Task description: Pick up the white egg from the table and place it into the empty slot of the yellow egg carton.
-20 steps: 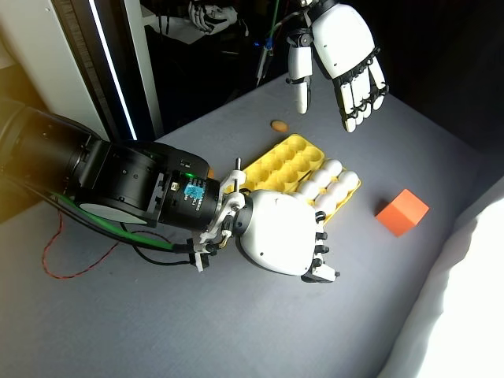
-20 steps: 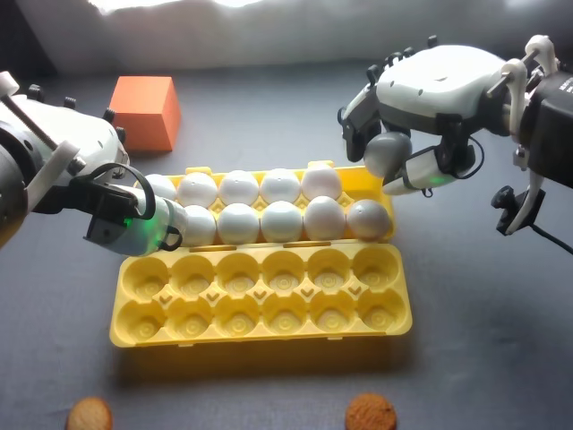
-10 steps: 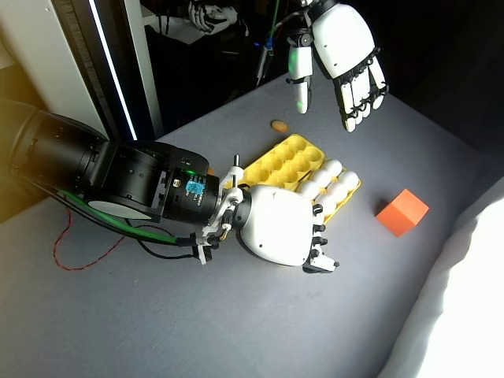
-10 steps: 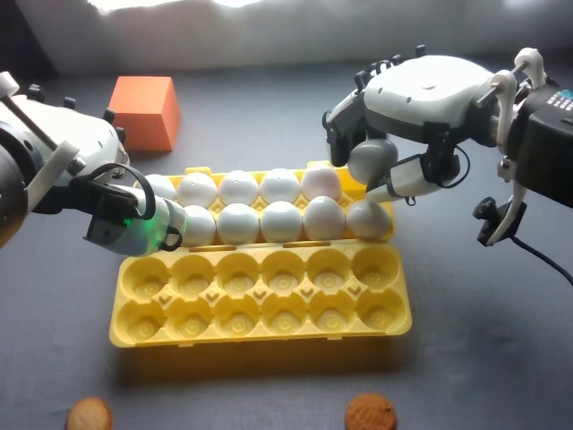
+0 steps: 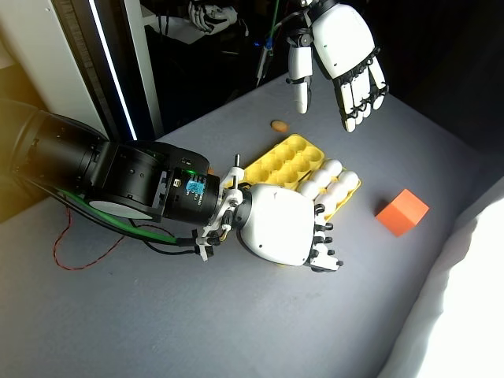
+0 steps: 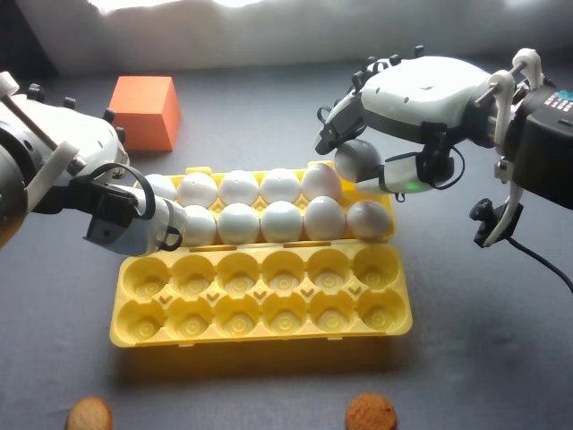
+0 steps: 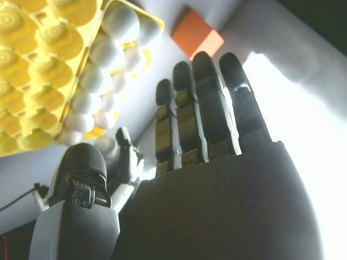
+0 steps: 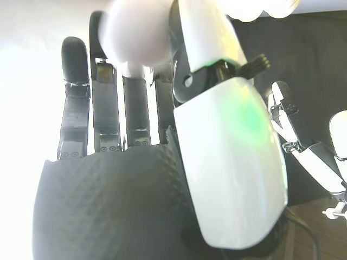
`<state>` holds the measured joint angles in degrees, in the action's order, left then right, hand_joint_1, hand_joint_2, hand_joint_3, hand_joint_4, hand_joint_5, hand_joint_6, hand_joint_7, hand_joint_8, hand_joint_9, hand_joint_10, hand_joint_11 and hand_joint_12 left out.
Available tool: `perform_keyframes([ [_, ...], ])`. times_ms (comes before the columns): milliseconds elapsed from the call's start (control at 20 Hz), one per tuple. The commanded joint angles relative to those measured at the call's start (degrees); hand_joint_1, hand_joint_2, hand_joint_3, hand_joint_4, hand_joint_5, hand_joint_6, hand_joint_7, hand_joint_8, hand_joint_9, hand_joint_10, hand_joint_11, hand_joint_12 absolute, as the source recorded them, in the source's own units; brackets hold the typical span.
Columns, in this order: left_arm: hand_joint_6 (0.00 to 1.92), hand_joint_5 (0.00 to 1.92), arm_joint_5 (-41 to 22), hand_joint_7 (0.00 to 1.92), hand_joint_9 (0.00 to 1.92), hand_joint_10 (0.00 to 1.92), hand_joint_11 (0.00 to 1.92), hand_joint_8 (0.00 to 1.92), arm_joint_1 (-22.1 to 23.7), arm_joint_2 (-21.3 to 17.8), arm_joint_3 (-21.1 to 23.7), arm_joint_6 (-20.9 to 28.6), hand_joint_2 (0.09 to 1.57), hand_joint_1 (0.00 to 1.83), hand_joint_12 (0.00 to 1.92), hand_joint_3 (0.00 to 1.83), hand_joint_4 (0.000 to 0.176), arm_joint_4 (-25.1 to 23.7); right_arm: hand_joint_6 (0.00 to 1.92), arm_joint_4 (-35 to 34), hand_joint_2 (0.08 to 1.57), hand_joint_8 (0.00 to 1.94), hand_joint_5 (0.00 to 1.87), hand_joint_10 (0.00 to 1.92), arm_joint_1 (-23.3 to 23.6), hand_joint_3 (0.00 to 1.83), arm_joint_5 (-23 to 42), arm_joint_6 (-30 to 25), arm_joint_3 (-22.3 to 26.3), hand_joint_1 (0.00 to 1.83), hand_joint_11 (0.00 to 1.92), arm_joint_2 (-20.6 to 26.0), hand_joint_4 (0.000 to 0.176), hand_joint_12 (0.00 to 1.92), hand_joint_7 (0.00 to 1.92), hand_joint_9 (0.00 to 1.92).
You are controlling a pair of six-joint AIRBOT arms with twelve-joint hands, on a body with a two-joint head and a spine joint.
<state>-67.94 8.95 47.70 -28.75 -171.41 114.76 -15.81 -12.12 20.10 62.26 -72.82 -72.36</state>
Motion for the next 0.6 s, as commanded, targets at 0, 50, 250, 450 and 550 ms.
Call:
perform_keyframes([
  [0,0.0,0.37,-0.55,0.43,0.39,0.01,0.0,0.01,0.63,-0.6,0.17,-0.36,1.29,0.0,0.66,0.0,0.0,-4.64,0.11,0.31,1.12,0.07,0.74,0.41,0.05,0.0,6.49,-0.42,0.14,1.14,0.12,0.62,0.0,1.37,0.82,0.59],
  [50,0.0,0.36,-0.55,0.44,0.4,0.01,0.0,0.0,0.64,-0.6,0.17,-0.36,1.29,0.0,0.68,0.0,0.0,-4.6,0.09,0.32,1.12,0.05,0.73,0.4,-0.05,0.0,6.49,-0.42,0.18,1.13,0.1,0.63,0.0,1.36,0.81,0.58],
  [250,0.0,0.37,-0.55,0.46,0.41,0.01,0.0,0.01,0.66,-0.6,0.17,-0.36,1.29,0.0,0.68,0.0,0.0,-4.57,0.06,0.32,1.11,0.03,0.75,0.33,-0.07,0.0,6.5,-0.41,0.26,1.12,0.08,0.66,0.0,1.34,0.83,0.6],
  [450,0.0,0.37,-0.55,0.46,0.41,0.0,0.0,0.0,0.66,-0.6,0.17,-0.36,1.29,0.0,0.67,0.0,0.0,-4.57,0.03,0.33,1.1,0.0,0.7,0.29,-0.12,0.0,6.51,-0.4,0.31,1.05,0.02,0.69,0.0,1.37,0.73,0.54],
  [550,0.0,0.38,-0.55,0.47,0.42,0.0,0.0,0.0,0.66,-0.6,0.17,-0.36,1.29,0.0,0.69,0.0,0.0,-4.57,0.02,0.36,1.06,0.0,0.68,0.28,-0.13,0.0,6.51,-0.35,0.31,1.03,0.0,0.71,0.0,1.37,0.71,0.52],
])
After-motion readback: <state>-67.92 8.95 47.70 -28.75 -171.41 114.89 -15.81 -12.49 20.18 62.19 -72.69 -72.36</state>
